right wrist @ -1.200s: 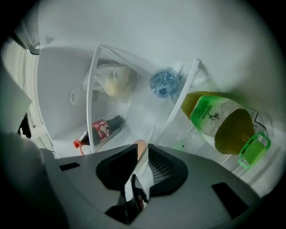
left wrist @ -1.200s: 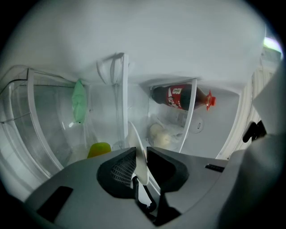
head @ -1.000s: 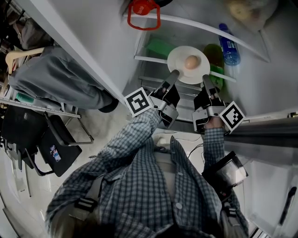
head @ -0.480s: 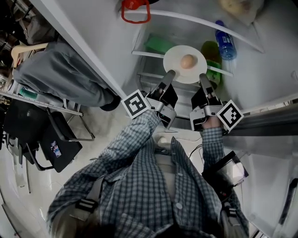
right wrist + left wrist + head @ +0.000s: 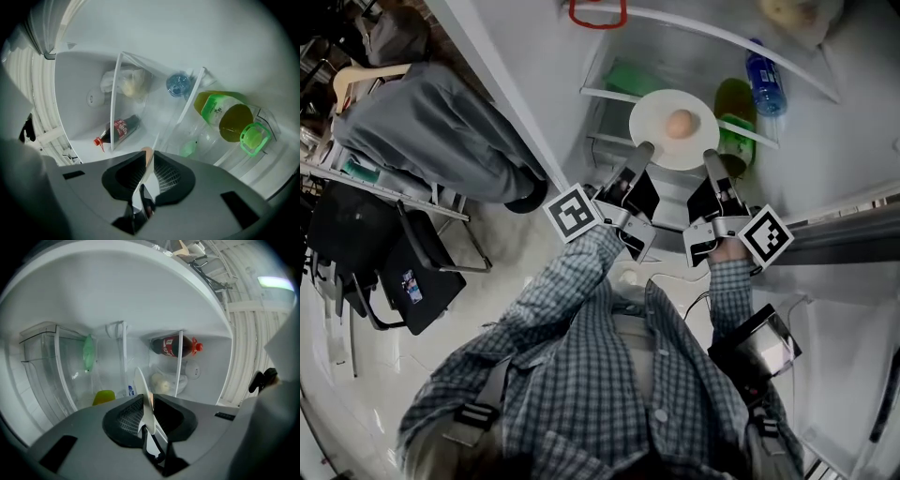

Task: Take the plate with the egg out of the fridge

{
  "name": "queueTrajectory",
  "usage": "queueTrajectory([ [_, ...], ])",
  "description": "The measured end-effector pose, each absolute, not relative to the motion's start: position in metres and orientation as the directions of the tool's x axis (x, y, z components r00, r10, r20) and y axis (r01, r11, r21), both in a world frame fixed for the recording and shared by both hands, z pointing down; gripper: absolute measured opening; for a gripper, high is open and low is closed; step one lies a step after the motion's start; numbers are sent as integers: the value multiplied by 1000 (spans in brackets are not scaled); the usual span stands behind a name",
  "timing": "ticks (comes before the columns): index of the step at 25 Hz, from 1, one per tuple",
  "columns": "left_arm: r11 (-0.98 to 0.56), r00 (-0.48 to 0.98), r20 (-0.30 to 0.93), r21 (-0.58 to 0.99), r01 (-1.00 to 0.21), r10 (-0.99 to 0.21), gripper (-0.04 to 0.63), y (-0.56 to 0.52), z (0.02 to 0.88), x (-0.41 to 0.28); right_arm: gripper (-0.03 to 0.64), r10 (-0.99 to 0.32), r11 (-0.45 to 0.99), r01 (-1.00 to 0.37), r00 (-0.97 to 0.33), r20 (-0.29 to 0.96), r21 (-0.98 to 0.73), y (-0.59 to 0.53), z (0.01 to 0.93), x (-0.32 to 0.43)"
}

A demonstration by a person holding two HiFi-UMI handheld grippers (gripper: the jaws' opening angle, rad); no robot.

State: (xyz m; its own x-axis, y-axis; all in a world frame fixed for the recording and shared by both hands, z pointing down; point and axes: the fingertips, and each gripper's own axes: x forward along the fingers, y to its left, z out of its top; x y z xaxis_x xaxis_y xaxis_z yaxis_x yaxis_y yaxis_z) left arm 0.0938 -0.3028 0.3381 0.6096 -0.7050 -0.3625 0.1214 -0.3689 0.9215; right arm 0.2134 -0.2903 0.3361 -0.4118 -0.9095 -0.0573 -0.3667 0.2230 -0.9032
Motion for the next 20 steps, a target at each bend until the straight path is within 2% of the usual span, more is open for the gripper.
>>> queueTrajectory([
  [20, -370, 645, -357, 921, 123, -675, 72, -195, 337, 10, 58, -920, 217, -409, -388, -46, -886, -178, 335, 130],
])
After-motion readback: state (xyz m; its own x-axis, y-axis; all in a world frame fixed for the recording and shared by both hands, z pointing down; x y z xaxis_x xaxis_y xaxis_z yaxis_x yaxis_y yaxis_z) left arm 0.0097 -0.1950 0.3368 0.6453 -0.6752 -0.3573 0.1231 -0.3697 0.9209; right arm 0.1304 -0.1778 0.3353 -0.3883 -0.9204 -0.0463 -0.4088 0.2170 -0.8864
